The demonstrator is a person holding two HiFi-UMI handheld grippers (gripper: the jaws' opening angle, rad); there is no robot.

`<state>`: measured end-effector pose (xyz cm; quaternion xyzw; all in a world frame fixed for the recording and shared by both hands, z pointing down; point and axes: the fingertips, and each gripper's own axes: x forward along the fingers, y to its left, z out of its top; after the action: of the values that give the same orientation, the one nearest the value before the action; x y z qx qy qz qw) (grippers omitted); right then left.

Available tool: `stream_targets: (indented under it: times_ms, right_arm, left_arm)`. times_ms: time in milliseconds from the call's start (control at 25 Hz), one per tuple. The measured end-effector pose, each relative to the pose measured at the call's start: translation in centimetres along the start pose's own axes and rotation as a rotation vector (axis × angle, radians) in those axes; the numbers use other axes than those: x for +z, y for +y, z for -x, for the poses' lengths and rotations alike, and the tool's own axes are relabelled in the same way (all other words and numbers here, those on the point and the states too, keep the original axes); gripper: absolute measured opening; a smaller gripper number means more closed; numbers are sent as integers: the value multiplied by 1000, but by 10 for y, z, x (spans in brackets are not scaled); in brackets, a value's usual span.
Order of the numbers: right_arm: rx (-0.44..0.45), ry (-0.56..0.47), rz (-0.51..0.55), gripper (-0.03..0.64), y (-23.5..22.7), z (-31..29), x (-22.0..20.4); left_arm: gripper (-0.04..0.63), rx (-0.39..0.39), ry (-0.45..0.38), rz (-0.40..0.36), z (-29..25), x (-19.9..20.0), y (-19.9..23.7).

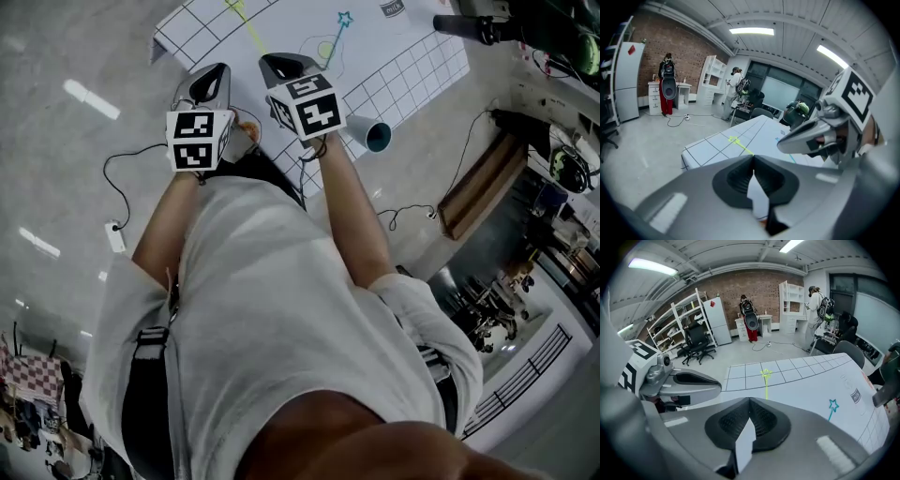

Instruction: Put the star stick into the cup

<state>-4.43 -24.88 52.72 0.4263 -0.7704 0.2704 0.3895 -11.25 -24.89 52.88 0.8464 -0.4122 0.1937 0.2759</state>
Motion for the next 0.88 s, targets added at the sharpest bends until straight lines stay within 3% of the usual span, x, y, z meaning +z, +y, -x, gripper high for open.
stream_targets:
  times_ms: [360, 880]
  right_arm:
    - [3, 145, 57, 35, -29, -68, 2]
    - [0, 300, 92, 71, -43, -118, 8]
  left_arm:
    - [3, -27, 84, 35, -29, -12, 27]
    - [3, -32, 117, 71, -37, -11, 53]
